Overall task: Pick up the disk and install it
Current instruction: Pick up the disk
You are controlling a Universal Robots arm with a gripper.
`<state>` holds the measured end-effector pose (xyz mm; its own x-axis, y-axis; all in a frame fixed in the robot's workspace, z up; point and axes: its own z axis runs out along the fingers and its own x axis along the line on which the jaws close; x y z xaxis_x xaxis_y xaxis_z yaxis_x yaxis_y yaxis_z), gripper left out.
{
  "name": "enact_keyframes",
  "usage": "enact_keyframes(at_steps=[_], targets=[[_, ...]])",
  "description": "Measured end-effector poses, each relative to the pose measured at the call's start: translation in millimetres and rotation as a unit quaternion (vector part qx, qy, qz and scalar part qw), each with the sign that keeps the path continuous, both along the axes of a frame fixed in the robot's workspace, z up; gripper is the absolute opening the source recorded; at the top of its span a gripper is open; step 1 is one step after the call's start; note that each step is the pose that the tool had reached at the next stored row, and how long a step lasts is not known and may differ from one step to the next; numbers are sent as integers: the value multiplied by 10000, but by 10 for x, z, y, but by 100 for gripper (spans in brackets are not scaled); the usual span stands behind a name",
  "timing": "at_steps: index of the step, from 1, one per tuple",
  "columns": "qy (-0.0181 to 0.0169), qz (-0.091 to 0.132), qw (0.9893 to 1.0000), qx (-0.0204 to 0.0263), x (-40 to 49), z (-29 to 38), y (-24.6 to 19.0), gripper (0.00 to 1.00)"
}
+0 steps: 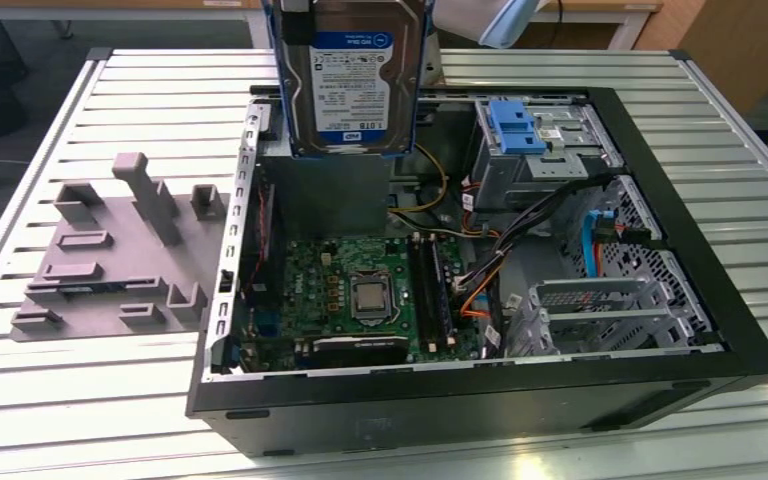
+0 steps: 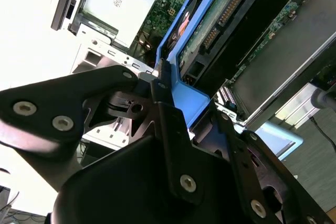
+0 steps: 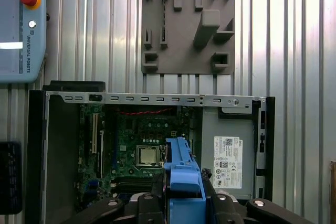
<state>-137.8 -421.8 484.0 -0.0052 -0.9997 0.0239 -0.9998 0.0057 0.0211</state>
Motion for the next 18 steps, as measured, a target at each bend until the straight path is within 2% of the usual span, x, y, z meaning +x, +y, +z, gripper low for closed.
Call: enact_keyframes(at_steps=[4,5,7,8,13,18], targets=[[-3,0,10000,0,1,0,0,36],[-18,0,10000,-1,1,1,0,36],[-76,0,10000,-1,1,0,-5,36],[-88,1,10000,0,2,-1,-12,36],[-85,0,10000,1,74,-15,-43,36],[-66,0,10000,1,185,-23,-61,36]])
